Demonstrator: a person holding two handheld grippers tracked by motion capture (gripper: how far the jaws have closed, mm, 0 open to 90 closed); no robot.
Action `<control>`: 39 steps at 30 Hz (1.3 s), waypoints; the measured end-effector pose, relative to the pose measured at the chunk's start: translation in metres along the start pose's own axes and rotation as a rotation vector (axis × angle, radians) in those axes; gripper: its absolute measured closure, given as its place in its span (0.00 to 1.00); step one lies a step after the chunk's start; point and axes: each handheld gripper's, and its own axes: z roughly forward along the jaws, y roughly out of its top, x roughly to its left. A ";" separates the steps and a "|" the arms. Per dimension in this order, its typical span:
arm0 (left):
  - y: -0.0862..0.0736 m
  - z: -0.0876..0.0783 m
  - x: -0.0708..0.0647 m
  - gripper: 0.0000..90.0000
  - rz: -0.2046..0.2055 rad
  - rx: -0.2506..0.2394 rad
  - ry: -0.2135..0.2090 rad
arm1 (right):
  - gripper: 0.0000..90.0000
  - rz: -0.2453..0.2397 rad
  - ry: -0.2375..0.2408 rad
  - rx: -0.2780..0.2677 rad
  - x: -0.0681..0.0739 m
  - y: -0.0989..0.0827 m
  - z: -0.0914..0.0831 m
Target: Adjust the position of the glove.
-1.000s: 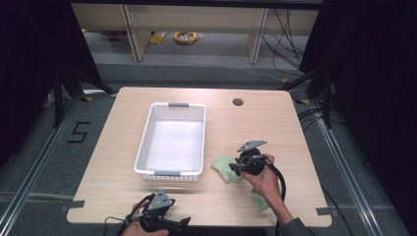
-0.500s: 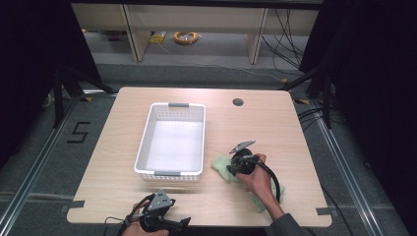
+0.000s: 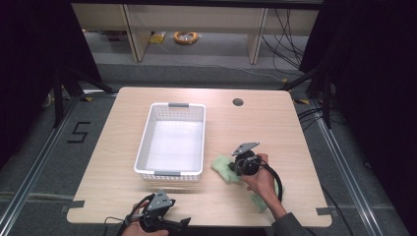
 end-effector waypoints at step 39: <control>0.000 0.001 0.001 0.21 -0.017 0.011 -0.005 | 0.92 -0.333 0.309 -0.004 0.035 -0.042 -0.028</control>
